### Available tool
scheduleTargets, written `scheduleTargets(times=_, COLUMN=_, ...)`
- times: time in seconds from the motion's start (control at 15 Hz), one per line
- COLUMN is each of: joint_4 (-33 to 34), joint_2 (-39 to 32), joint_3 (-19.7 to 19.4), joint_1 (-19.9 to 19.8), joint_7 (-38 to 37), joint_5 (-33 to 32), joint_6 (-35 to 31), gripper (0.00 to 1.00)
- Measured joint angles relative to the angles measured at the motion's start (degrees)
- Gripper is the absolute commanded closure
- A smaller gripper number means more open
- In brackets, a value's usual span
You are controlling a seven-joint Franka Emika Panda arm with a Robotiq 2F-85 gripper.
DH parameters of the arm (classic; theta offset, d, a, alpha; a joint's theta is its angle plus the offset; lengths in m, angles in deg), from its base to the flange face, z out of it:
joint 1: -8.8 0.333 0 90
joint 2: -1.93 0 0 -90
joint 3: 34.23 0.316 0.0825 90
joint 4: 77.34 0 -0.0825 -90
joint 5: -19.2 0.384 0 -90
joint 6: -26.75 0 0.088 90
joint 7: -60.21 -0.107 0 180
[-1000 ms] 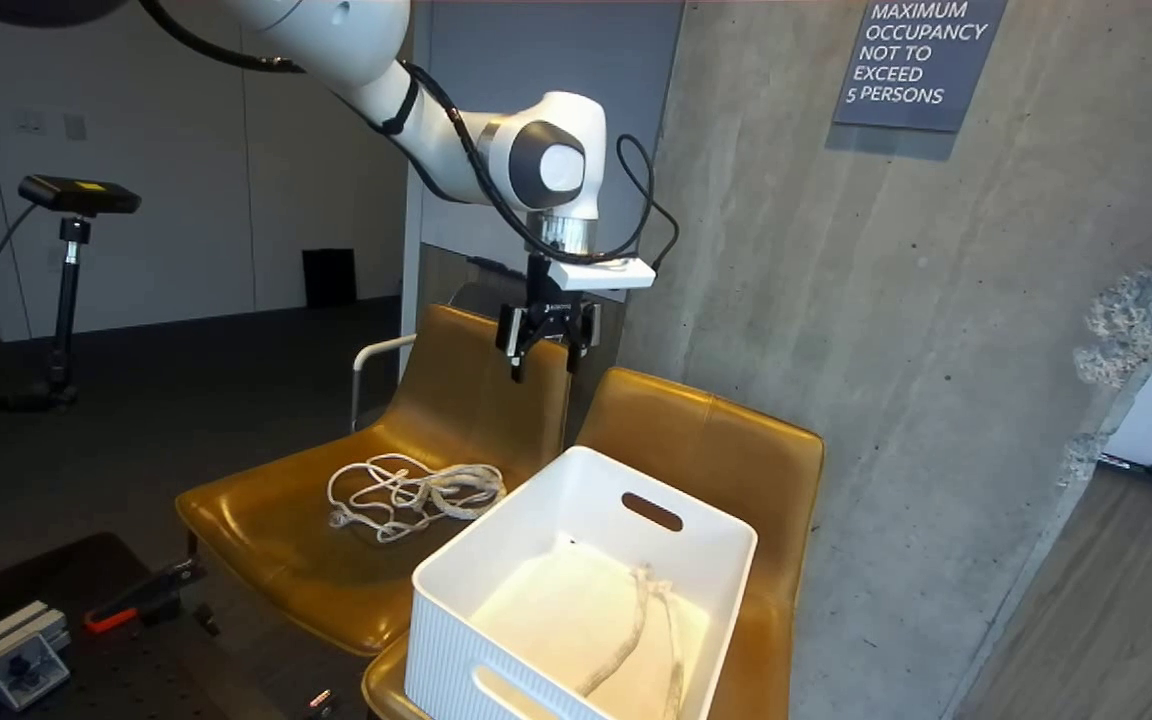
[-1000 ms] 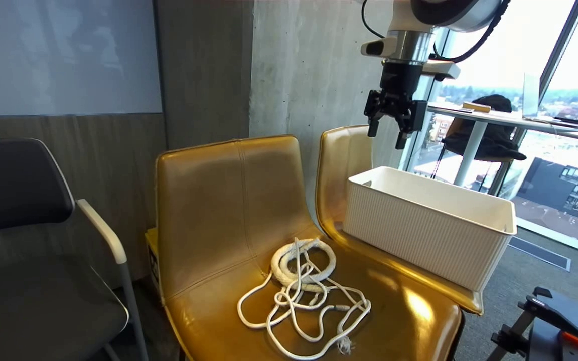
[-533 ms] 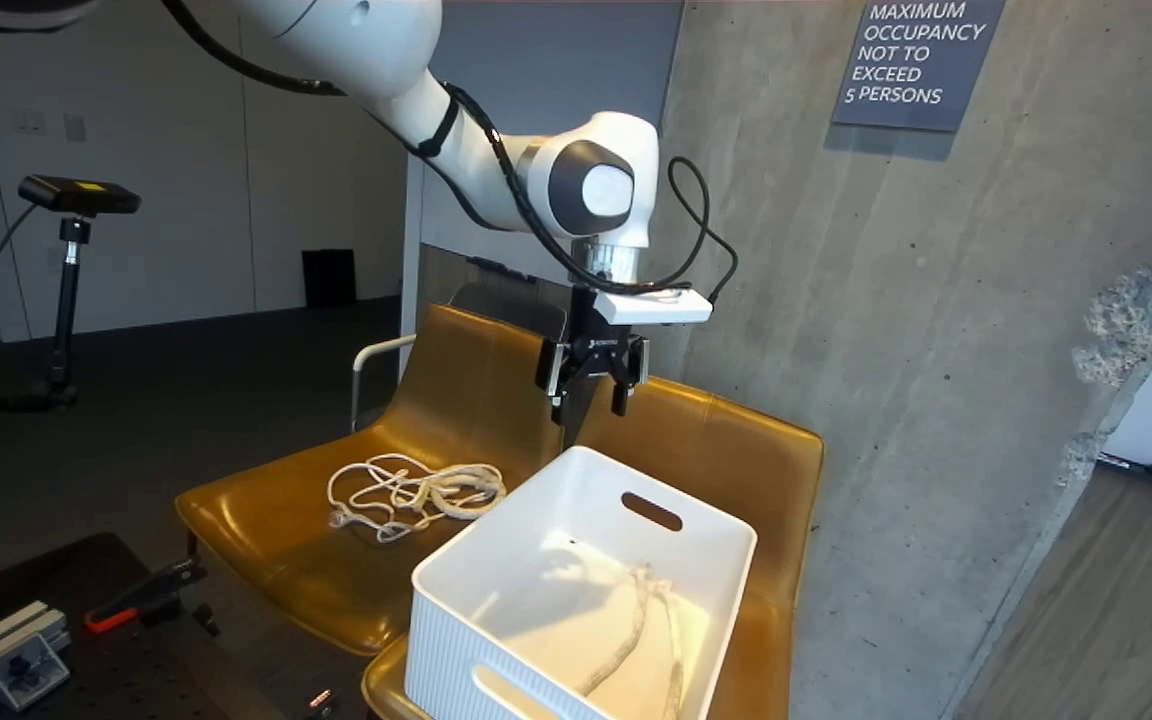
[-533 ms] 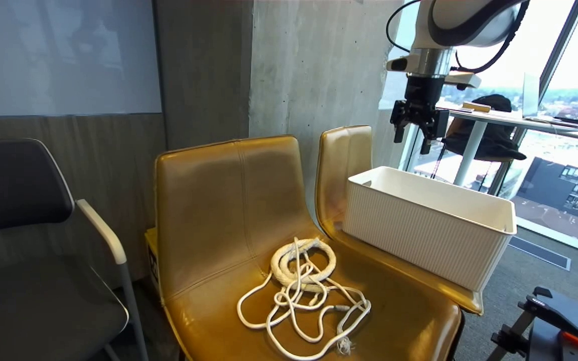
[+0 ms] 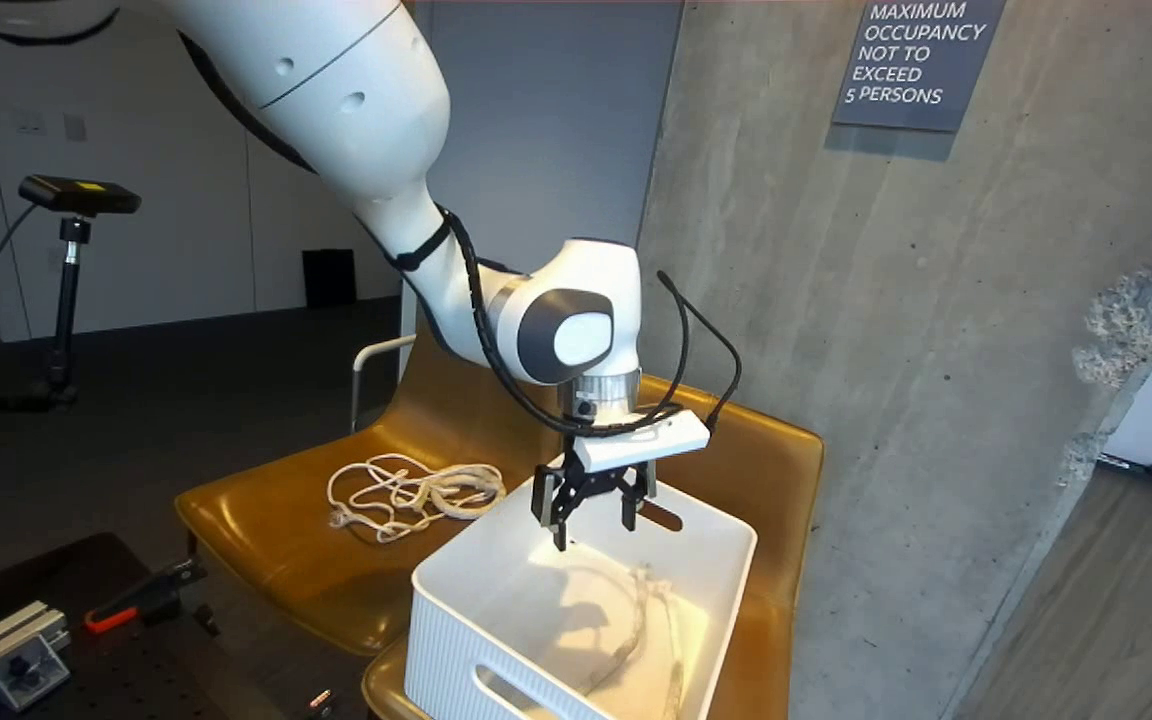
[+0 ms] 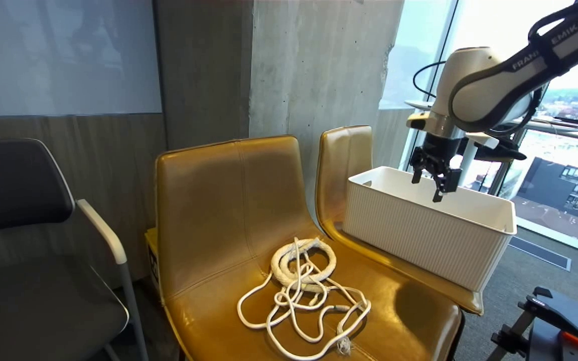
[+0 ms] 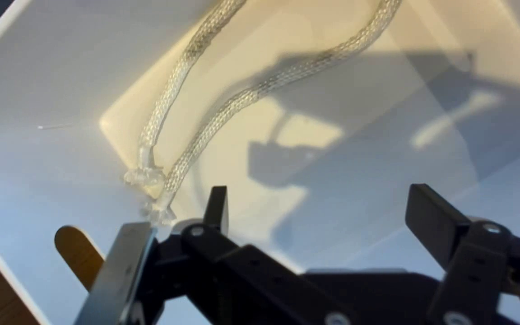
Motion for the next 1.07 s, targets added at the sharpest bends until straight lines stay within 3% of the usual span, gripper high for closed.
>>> scheduleTargets(times=0.33, joint_4=-8.3, joint_2=-1.0, joint_3=-2.5, joint_1=-2.3, joint_7=-5.4, joint_5=-1.5, joint_6=-11.5, gripper=0.00)
scheduleTargets(times=0.6, joint_4=-7.5, joint_2=-2.2, joint_3=-1.5, joint_1=-4.5, joint_7=-8.7, joint_5=0.6, joint_6=-11.9, gripper=0.00)
scheduleTargets(times=1.07, joint_4=-0.7, joint_2=-9.5, joint_3=0.3, joint_1=-5.0, joint_7=-16.1, joint_5=2.4, joint_6=-9.6, gripper=0.00)
